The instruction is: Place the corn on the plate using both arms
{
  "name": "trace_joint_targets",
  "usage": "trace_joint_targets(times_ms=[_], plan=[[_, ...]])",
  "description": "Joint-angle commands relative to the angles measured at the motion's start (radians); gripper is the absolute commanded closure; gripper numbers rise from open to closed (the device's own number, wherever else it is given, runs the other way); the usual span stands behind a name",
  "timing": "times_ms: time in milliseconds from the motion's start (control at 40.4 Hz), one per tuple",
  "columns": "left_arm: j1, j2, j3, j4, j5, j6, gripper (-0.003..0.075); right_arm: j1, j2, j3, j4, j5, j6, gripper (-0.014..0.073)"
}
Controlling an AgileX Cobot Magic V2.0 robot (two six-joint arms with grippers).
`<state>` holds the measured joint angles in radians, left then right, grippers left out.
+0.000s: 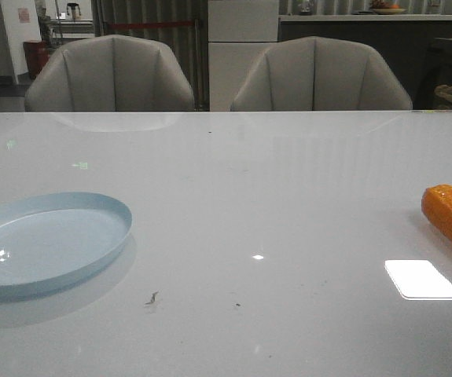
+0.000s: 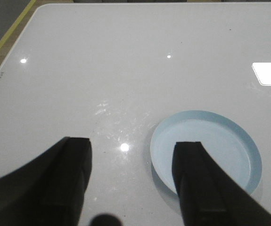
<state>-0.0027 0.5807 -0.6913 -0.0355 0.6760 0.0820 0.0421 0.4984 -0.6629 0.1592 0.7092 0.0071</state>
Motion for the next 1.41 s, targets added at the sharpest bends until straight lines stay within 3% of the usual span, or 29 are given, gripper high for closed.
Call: trace_joint_targets(times_ms=[0,198,569,742,964,1385], plan=[[-0.007,0.075,-0.085,-0.013,-0.013,-0.009,0.0269,-0.004,0.037,-0.034,0.009,-0.07,-0.001,0.0137],[-0.007,0.312,-0.215,-0.013,0.123,-0.002,0.0269,-0.004,0.113,-0.035,0.018,-0.055,-0.001,0.0137],[-0.007,0.827,-0.394,-0.015,0.109,0.031,0.0269,-0.004,0.294,-0.036,0.031,-0.052,-0.001,0.0137],[-0.009,1.013,-0.465,-0.112,0.109,0.11,0.0269,-0.004,0.305,-0.036,0.031,-0.064,-0.001,0.0137],[-0.009,1.154,-0.526,-0.162,0.113,0.14,0.0269,-0.004,0.305,-0.036,0.031,-0.068,-0.001,0.0137],[-0.009,1.246,-0.538,-0.212,0.078,0.14,0.0269,-0.004,0.305,-0.036,0.031,-0.099,-0.001,0.0137]])
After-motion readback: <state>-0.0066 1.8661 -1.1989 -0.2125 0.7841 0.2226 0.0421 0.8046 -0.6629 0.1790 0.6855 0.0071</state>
